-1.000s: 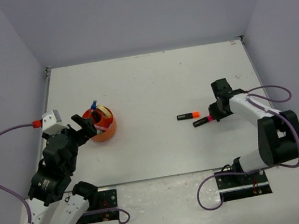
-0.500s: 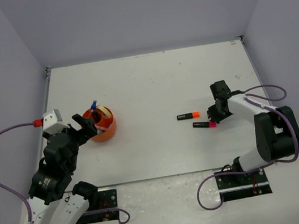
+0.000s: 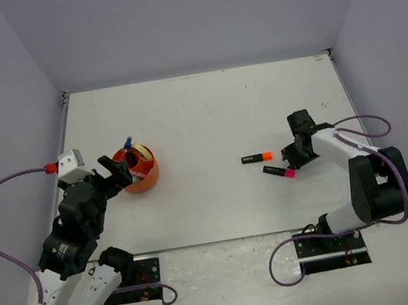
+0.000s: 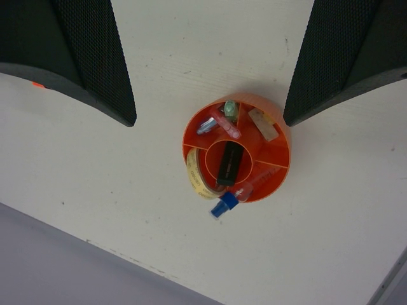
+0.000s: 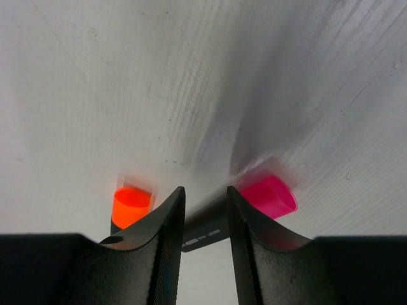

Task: Sort the stationery into containers
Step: Pick up the pen from the center of the board.

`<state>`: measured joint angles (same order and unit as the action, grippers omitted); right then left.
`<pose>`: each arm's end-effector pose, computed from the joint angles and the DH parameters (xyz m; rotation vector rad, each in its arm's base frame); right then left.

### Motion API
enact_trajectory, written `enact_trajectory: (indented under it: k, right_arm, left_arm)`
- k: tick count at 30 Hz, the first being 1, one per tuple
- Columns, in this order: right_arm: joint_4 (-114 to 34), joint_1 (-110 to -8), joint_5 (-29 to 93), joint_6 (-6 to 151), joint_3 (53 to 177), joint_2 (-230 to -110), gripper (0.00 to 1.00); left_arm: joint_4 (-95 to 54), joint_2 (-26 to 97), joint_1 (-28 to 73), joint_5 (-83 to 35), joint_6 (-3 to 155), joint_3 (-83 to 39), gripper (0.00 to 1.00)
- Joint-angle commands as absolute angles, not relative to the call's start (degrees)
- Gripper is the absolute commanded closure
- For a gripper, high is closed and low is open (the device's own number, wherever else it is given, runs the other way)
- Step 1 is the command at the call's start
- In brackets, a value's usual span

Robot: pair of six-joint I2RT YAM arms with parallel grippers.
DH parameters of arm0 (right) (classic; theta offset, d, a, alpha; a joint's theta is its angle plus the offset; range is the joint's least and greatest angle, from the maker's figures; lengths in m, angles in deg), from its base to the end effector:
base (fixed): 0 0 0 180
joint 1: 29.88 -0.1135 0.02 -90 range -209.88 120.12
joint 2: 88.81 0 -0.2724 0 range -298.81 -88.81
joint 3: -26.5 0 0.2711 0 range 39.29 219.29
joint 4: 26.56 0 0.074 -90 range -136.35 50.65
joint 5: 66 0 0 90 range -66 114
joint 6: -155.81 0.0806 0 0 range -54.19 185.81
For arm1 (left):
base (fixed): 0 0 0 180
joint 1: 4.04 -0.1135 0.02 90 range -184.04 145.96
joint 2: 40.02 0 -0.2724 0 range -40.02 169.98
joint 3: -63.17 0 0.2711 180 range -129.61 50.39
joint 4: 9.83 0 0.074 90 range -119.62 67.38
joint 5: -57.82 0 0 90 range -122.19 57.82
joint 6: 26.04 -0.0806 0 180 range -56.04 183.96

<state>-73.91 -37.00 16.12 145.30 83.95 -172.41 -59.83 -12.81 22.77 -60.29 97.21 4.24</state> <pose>0.2759 0.0233 0.1172 1.6967 2.2716 0.1399 0.1475 -0.0320 0.3351 -0.4334 1.8082 -0.2653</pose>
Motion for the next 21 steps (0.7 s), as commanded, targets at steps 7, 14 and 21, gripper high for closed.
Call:
enact_trajectory:
  k: [7,14,21]
  right_arm:
    - [-66.53,-39.40,21.08,113.09,86.40,-163.02,0.15]
    - [-77.34,-41.11,23.43,87.68,95.53,-168.61,0.06]
    - [-76.34,-42.20,24.18,84.97,95.52,-174.49,0.10]
  left_arm:
    - [-58.22,-13.79,23.03,-59.03,95.07,4.51,0.00]
    - [-57.37,-12.84,23.03,-58.01,94.61,4.82,0.00]
    - [-56.72,-13.12,23.12,-56.70,93.57,5.12,0.00]
